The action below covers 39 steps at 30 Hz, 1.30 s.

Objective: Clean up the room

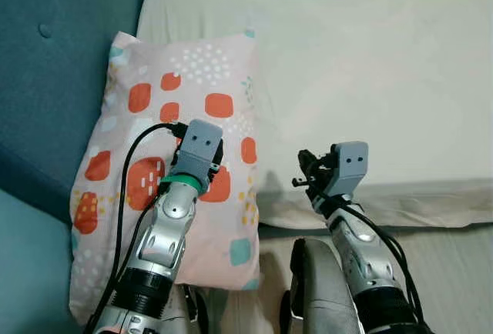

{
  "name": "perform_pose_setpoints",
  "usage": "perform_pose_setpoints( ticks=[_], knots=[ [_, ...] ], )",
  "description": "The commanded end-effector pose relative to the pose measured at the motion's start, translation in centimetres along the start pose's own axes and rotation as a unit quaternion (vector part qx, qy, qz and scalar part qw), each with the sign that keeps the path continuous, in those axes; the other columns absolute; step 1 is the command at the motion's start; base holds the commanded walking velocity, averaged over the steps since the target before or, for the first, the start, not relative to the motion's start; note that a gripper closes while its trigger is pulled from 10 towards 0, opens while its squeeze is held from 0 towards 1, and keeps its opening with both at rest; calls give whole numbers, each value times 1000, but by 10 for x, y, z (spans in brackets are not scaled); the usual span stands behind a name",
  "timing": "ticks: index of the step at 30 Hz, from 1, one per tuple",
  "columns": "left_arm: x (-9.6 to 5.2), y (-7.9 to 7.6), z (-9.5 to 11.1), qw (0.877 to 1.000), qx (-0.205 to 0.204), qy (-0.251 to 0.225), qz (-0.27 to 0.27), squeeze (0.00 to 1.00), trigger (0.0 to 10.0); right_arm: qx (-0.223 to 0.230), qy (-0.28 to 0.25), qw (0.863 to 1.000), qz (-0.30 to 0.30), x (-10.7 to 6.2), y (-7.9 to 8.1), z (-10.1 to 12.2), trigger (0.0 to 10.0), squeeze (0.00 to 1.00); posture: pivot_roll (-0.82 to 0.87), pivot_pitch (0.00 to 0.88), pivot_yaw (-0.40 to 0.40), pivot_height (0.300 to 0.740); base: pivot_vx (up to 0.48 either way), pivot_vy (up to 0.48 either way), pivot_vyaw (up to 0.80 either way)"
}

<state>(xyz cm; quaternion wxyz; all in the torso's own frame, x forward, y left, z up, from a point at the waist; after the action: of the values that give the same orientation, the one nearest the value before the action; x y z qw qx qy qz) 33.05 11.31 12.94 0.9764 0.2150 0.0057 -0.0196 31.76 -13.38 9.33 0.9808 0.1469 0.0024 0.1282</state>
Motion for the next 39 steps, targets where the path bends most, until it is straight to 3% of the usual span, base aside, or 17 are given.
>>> perform_pose_setpoints(
  ticks=[1, 7, 8, 10, 13, 14, 18, 19, 20, 21, 24, 29, 31, 33, 34, 36, 39],
  knots=[
    [0, 10, -8, 999, 3, 20, 28, 0, 10000, 0, 11, 1000, -1, -3, 0, -7, 10000, 0, -6, 87, 64, 535, 0, 0, 0],
    [0, 39, 4, 997, -57, -19, 45, 0, 10000, -14, 3, 1000, 11, -4, 1, -4, 10000, 0, 5, 92, 59, 510, 0, 0, 0],
    [-1, 51, 13, 994, -99, -41, 29, 0, 10000, -24, -2, 1000, 18, -3, 2, -1, 10000, 0, 10, 94, 56, 510, 0, 0, 0],
    [-2, 59, 20, 990, -131, -57, 3, 0, 10000, -28, -5, 999, 22, -2, 2, 1, 10000, 0, 13, 95, 55, 510, 0, 0, 0],
    [-5, 65, 25, 986, -150, -65, -20, 0, 10000, -29, -8, 999, 28, 0, 4, 3, 10000, 0, 24, 99, 51, 510, 0, 0, 0],
    [-9, 78, 24, 985, -157, -60, -24, 0, 10000, -25, -5, 999, 38, 3, 6, 3, 10000, 0, 37, 103, 50, 510, 0, 0, 0],
    [-13, 94, 19, 987, -156, -40, -2, 0, 10000, -22, -1, 998, 53, 8, 11, 2, 10000, 0, 58, 109, 47, 510, 0, 0, 0],
    [-15, 100, 13, 988, -150, -23, 7, 110, 10000, -19, 1, 998, 59, 12, 14, 2, 10000, 0, 76, 114, 40, 510, 0, 0, 0],
    [-15, 100, 13, 988, -150, -23, 7, 110, 10000, -19, 1, 998, 59, 12, 14, 2, 10000, 0, 76, 114, 40, 510, 0, 0, 0],
    [-21, 108, 3, 989, -150, -2, 20, 1000, 10000, -16, 3, 997, 71, 17, 19, 3, 10000, 0, 92, 118, 30, 510, 0, 0, 0],
    [-29, 115, -3, 987, -155, 6, 31, 1000, 10000, -16, 4, 996, 83, 22, 24, 3, 10000, 0, 112, 121, 18, 510, 0, 0, 0],
    [-55, 146, -11, 974, -199, 7, 105, 1000, 10000, -18, 16, 993, 117, 34, 36, 3, 10000, 0, 162, 130, -13, 510, 0, 0, 0],
    [-55, 146, -11, 974, -199, 7, 105, 1000, 10000, -18, 16, 993, 117, 34, 36, 3, 10000, 0, 162, 130, -13, 510, 0, 0, 0],
    [-76, 155, -18, 967, -214, 12, 138, 1000, 10000, -20, 26, 990, 134, 39, 42, 1, 10000, 0, 180, 139, -29, 510, 0, 0, 0],
    [-76, 155, -18, 967, -214, 12, 138, 1000, 10000, -20, 26, 990, 134, 39, 42, 1, 10000, 0, 180, 139, -29, 510, 0, 0, 0],
    [-97, 150, -27, 962, -230, 28, 144, 1000, 10000, -19, 36, 988, 148, 43, 48, -1, 10000, 0, 183, 143, -32, 510, 0, 0, 0],
    [-110, 142, -37, 963, -215, 65, 147, 0, 10000, -13, 47, 986, 158, 44, 51, -5, 10000, 0, 186, 142, -31, 510, 0, 0, 0]
  ],
)
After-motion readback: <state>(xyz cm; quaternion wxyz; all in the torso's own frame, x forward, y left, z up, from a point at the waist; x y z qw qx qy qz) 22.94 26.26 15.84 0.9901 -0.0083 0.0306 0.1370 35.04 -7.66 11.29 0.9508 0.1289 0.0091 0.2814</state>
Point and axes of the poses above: a point about 5 cm out from each wrist's last joint towards the gripper, its own x axis pointing out of the wrist towards the gripper, its own z axis along the axis of the wrist's last joint, y = z × x, the point moved 1 cm from there along x, pointing out of the wrist towards the gripper, and after that the axes turned 8 degrees about x, right-handed, at the moved point
